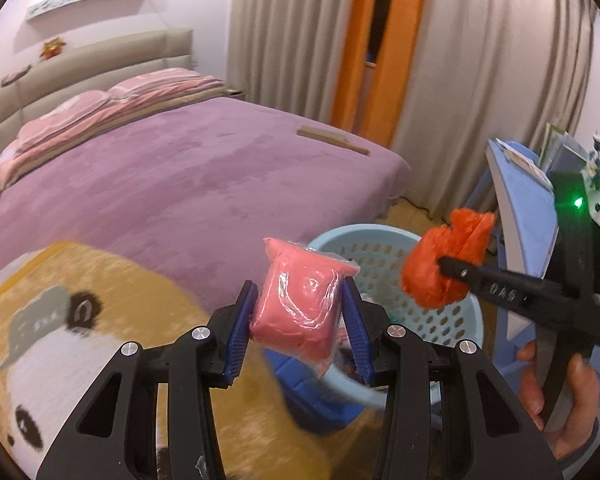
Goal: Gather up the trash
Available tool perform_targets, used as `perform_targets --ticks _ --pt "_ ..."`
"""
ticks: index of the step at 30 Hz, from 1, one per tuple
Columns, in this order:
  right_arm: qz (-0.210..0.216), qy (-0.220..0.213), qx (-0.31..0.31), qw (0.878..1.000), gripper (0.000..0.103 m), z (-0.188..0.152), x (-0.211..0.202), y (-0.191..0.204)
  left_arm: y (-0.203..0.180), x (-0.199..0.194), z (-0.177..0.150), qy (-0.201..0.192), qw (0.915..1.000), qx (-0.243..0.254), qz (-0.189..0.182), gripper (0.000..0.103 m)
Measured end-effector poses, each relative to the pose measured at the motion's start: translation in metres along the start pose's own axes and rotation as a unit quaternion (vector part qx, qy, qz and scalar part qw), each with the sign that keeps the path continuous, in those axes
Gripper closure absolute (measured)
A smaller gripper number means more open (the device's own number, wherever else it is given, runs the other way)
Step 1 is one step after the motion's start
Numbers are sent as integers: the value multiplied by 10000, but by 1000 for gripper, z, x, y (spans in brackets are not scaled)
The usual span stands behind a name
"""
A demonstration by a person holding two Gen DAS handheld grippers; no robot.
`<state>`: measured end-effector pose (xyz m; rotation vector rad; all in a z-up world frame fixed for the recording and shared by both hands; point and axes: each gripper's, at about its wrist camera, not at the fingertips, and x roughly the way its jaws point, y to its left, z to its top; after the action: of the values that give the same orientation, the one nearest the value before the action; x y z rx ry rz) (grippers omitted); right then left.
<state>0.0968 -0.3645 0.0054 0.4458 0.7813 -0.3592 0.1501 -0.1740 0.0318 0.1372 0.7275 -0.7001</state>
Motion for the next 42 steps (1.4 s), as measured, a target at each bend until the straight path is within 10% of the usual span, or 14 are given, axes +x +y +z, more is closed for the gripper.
perform_targets --ticks 10,14,26,42 --pt "-166 334 -64 9993 57 -5 17 -14 -40 31 14 131 9987 370 -312 60" --pt "-287 272 -186 9990 37 -7 11 -14 -42 34 16 98 9985 364 -391 36" --pt "250 12 -127 9996 37 -13 -37 4 0 -16 -7 -248 9987 -206 -393 19" --pt "-341 -1606 -353 9858 25 -63 -97 29 36 -84 -77 -873 9888 -665 1009 11"
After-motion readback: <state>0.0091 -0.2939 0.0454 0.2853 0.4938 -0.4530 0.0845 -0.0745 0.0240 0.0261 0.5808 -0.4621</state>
